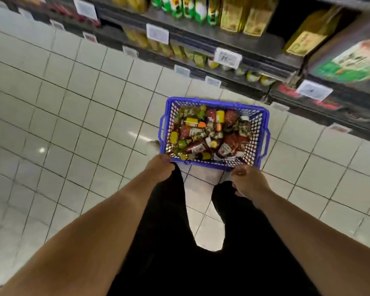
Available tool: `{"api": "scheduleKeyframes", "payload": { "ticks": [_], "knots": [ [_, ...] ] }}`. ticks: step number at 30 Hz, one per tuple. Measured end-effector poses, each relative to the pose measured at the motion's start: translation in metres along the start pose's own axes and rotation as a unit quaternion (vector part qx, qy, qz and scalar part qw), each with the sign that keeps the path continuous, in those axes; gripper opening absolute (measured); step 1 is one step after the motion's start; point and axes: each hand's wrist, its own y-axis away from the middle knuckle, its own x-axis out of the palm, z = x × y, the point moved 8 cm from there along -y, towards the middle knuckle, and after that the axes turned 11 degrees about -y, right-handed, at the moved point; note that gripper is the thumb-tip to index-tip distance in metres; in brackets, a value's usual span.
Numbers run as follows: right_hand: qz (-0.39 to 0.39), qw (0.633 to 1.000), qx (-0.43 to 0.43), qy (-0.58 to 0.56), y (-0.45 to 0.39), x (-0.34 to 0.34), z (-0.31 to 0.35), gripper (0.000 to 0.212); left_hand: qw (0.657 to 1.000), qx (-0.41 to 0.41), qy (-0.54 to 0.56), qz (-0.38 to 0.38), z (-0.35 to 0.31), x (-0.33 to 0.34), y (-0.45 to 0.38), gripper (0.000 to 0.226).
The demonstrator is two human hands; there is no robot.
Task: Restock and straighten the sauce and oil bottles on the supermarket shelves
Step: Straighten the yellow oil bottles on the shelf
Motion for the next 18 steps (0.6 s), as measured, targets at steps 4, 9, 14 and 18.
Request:
{"api": "scheduleKeyframes", "payload": {
  "ticks": [4,9,14,18],
  "knots": [
    [0.012,0.999,0.000,0.038,-0.050,0.023,-0.006,0.003,1.000,0.019,-0.004,0.006,-0.001,0.028,-0.054,0.027],
    [0.004,0.997,-0.023,0.068,-0.126,0.047,0.007,0.014,0.998,0.038,-0.043,-0.002,-0.013,0.034,-0.130,0.042],
    [0.002,0.991,-0.095,0.096,-0.202,0.072,0.037,0.037,0.996,0.080,-0.008,-0.024,-0.035,0.035,-0.200,0.053],
    [-0.019,0.991,-0.092,0.097,-0.252,0.082,0.048,0.051,0.991,0.128,-0.017,-0.044,-0.050,0.038,-0.239,0.062]
  ]
}}
